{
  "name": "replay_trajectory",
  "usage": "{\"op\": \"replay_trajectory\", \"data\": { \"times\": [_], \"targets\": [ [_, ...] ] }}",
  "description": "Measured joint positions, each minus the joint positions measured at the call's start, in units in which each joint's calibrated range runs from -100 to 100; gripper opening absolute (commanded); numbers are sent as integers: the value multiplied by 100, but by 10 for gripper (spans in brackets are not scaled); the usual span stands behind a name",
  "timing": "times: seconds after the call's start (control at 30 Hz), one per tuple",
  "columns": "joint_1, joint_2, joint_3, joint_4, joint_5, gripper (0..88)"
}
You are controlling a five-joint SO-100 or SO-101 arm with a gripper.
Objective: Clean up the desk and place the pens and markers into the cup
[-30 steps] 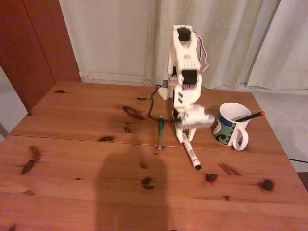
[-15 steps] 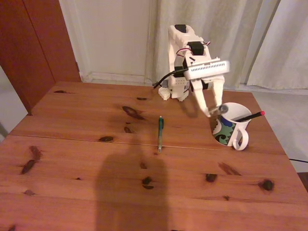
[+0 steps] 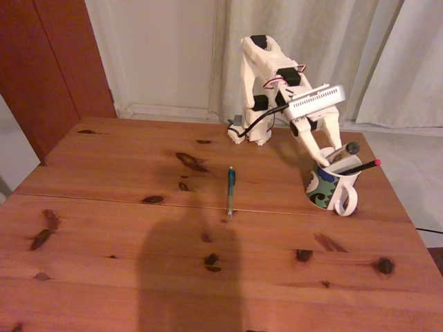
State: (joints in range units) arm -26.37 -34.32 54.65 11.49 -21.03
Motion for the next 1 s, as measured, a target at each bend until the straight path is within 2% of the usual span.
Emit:
{"op": "replay_trajectory", "data": {
  "times": [0.33, 1.0],
  "targets": [
    [-477, -907, 832, 0, -5, 7],
    [-484, -924, 1537, -8, -112, 12]
  ]
}}
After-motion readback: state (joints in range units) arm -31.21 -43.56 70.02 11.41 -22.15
